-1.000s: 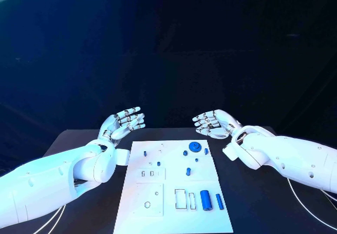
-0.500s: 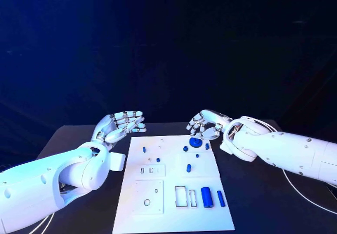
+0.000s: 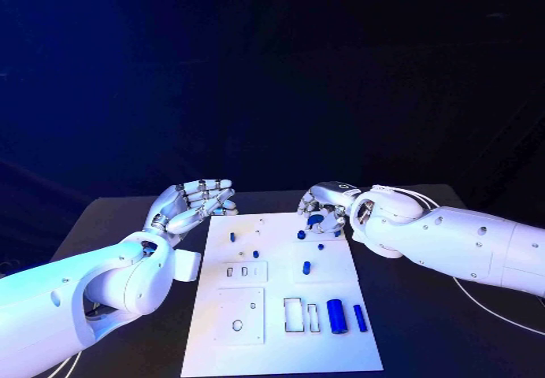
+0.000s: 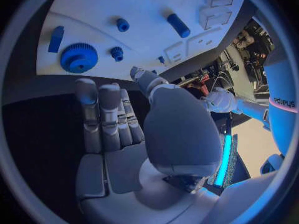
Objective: Assemble the parts on the task board
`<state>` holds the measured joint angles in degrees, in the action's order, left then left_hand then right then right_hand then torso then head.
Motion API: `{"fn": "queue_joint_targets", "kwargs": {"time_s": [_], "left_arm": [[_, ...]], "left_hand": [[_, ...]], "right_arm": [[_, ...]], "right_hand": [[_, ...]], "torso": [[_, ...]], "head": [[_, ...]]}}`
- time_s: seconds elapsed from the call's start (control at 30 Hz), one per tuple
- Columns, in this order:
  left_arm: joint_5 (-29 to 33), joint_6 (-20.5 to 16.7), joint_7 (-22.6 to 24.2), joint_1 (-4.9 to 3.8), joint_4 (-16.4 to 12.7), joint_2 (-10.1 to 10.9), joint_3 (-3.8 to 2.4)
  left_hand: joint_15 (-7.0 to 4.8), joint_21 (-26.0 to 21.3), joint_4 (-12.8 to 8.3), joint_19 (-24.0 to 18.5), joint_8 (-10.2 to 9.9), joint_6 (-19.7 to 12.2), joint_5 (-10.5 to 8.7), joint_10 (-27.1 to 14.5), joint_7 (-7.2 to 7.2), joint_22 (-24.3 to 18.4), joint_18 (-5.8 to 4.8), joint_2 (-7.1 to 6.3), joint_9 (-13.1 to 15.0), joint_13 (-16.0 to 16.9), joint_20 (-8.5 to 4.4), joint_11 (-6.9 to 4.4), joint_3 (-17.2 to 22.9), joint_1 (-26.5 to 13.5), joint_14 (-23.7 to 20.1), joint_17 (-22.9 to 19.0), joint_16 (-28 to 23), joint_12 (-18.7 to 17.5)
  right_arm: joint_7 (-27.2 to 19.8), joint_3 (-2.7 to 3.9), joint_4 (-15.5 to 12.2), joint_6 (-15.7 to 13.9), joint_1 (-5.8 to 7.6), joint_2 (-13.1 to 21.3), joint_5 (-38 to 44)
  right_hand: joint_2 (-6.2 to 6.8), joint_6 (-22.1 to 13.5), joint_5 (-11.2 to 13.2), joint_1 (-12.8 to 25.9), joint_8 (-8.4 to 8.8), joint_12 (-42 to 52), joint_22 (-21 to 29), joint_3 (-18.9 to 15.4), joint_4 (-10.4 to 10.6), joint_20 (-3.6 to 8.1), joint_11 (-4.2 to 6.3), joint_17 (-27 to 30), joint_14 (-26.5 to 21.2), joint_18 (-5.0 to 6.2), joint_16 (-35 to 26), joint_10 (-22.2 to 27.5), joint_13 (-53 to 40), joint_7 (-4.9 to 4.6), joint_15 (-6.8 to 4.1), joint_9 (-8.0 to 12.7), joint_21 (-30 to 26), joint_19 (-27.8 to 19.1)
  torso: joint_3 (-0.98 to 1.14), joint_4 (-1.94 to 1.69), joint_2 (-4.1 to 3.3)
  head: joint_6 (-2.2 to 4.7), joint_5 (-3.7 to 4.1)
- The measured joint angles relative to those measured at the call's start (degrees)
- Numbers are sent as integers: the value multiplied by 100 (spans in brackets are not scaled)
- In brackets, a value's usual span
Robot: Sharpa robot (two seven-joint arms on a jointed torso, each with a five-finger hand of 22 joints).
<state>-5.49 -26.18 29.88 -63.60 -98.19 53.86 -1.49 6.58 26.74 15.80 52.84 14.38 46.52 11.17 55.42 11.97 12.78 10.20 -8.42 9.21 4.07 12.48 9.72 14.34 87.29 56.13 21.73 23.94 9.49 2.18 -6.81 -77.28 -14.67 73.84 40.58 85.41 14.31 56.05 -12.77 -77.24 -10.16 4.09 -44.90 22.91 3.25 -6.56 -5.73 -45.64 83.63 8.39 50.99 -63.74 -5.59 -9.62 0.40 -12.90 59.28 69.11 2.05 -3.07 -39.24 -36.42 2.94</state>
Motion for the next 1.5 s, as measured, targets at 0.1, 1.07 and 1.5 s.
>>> {"fn": "queue_joint_targets", "kwargs": {"time_s": [0.1, 1.07, 1.5], "left_arm": [[13, 6, -4, -5, -22, 13, -4], [100, 86, -33, -24, -102, -11, -25], [111, 100, -52, -27, -99, -7, -28]], "left_hand": [[0, 0, 0, 0, 0, 0, 0, 0, 0, 0, 0, 0, 0, 0, 0, 0, 0, 0, 0, 5, 0, 0], [39, 93, 32, -44, 0, 0, 0, -1, 0, 56, -1, 0, -1, -5, -1, 1, 31, 0, -86, 75, -22, -87], [60, 93, 32, -65, 0, 0, 0, -1, 0, 63, -2, 0, 5, -5, -22, 1, 31, 0, -106, 85, -50, -87]], "right_arm": [[97, -4, 6, 73, 0, -40, 145], [457, -20, 246, 379, -134, -272, 520], [457, -10, 247, 352, -143, -309, 521]], "right_hand": [[-12, -10, 0, -60, 0, 1, -313, -97, 49, -1, -2, -320, 0, 0, 364, 58, -22, 11, 0, -30, 221, 123], [-95, 61, -33, -203, -9, 184, -1729, 44, 370, -11, 21, -1515, 20, -176, 1740, -45, -156, 36, 21, -184, 1211, 643], [-95, 165, -54, -203, -70, 219, -1995, 241, 440, 9, 41, -1698, 20, -241, 1937, -188, -193, 59, 21, -247, 1383, 744]], "torso": [[12, -19, -37], [53, -60, -210], [69, -55, -248]], "head": [[1, 13], [41, 46], [41, 20]]}}
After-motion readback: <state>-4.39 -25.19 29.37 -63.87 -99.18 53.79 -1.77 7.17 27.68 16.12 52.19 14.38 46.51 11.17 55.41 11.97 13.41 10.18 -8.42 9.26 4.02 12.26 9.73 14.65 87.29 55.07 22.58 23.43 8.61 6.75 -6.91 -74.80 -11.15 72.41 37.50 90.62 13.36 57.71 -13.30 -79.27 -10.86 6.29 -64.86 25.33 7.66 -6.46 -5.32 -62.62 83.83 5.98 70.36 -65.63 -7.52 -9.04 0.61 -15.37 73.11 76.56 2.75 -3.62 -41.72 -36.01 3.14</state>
